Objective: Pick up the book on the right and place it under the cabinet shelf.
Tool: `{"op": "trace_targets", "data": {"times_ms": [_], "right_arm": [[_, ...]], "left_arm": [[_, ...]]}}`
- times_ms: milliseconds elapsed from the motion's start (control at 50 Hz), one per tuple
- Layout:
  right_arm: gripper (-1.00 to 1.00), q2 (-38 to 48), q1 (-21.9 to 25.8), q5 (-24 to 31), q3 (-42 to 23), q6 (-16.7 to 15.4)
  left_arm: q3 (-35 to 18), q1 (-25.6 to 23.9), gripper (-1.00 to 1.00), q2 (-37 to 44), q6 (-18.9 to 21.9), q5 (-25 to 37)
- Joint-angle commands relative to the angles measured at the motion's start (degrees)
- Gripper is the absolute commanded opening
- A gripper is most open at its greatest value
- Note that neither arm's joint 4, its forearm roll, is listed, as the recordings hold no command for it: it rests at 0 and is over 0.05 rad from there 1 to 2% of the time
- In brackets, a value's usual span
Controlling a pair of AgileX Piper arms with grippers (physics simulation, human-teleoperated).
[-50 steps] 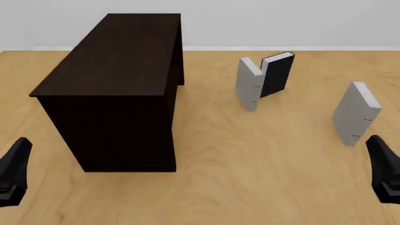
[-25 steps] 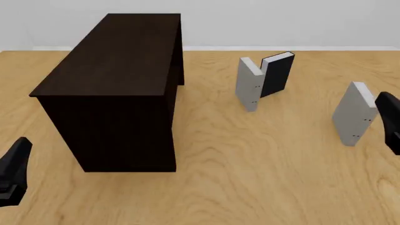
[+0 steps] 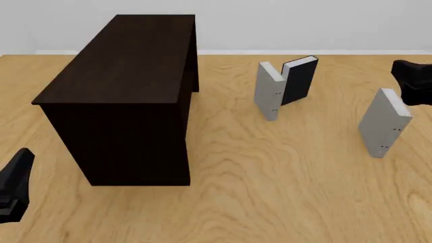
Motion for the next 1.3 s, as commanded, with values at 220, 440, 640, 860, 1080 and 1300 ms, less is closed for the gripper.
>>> {"op": "trace_targets", "data": {"times_ms": [220, 440, 640, 860, 1080, 1300], "right_arm": [[1.0, 12.92, -5.57, 4.19, -9.66, -1.55], [1.0, 17.12, -9.8, 4.19, -11.26, -4.51], [1.0, 19.27, -11.9, 3.7, -11.33, -5.94], [1.0, 21.99, -14.17, 3.47, -11.1, -6.65], [1.0, 25.32, -14.87, 0.92, -9.4, -6.13], [1.0, 27.91, -14.75, -1.19, -7.94, -5.52]], "left_arm": [[0.0, -0.08, 1.0, 0.05, -0.08, -0.02], [0.1, -0.04, 1.0, 0.48, -0.13, -0.54], [0.18, 0.45, 1.0, 1.53, -0.1, -1.68], [0.24, 0.31, 1.0, 2.06, -0.09, -2.27], [0.25, 0.33, 1.0, 1.55, -0.11, -1.79], [0.19, 0.34, 1.0, 0.92, -0.11, -1.1]]}}
